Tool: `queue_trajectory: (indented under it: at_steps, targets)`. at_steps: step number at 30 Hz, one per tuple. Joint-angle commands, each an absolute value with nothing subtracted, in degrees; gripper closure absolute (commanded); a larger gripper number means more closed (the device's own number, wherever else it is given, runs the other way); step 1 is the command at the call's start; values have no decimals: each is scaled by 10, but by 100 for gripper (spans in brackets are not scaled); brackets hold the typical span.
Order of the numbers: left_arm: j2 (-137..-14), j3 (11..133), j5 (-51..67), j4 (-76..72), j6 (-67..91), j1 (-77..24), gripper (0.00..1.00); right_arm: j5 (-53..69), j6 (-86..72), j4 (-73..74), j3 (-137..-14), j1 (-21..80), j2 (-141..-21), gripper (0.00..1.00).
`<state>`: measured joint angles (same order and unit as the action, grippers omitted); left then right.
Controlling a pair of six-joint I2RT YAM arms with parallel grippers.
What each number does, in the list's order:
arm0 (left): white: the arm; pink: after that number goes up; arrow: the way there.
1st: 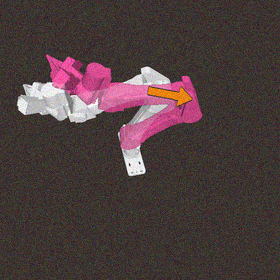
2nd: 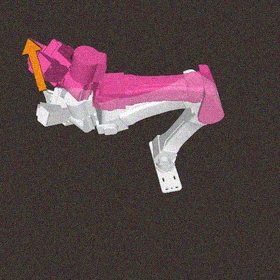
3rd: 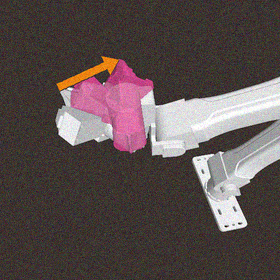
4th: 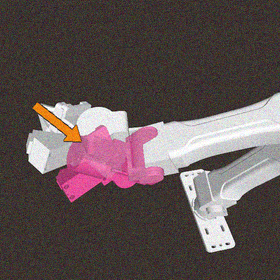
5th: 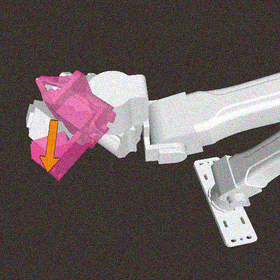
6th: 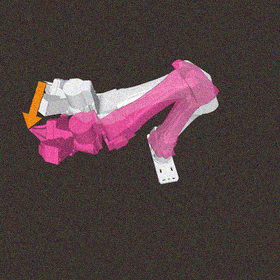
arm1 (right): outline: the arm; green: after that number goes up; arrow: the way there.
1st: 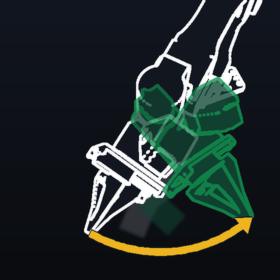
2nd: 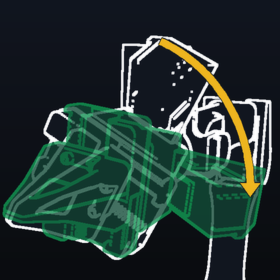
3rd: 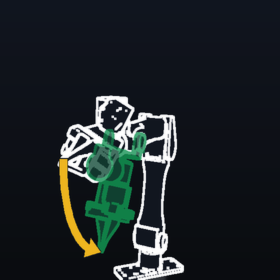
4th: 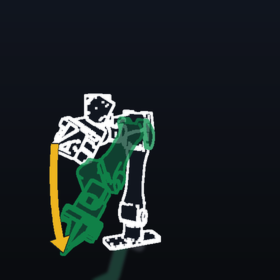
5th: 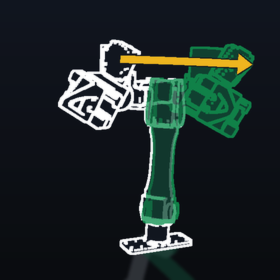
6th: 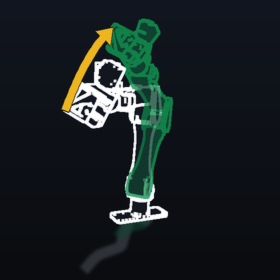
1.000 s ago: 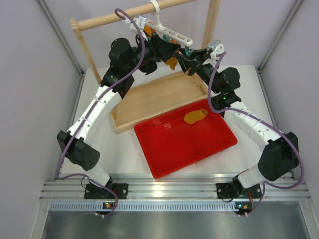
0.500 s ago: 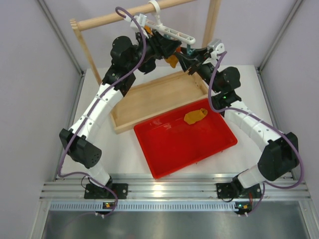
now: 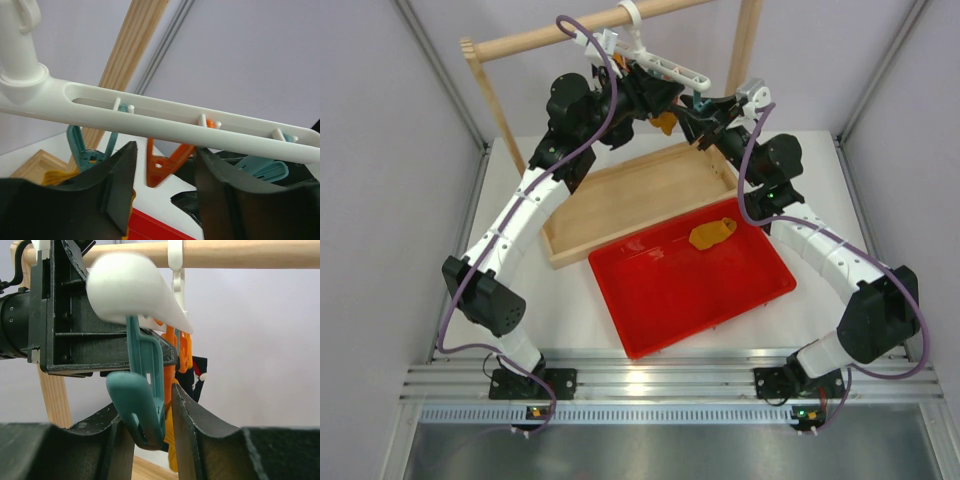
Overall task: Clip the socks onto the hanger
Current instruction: Open the clamp at the hanger.
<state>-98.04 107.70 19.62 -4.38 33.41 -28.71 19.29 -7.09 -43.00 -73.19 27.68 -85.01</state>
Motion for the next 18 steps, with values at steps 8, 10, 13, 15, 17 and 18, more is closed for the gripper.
queue_trajectory:
  at_steps: [8,10,13,15,17,18]
  targets:
    - [-978,1097,194,-82,358,-289,79,196,-81,-428,-718,261,-827,61]
    - [-976,1094,192,-86,364,-290,85,198,-83,-426,-706,257,-817,58]
    - [-976,1091,190,-90,367,-290,94,205,-90,-416,-684,249,-800,53]
    - [-974,1087,188,-90,367,-289,100,212,-94,-403,-669,243,-792,52]
    - [-974,1087,187,-87,367,-290,100,233,-100,-390,-657,229,-780,50]
    - [-974,1087,186,-87,367,-289,100,242,-100,-366,-657,224,-775,48]
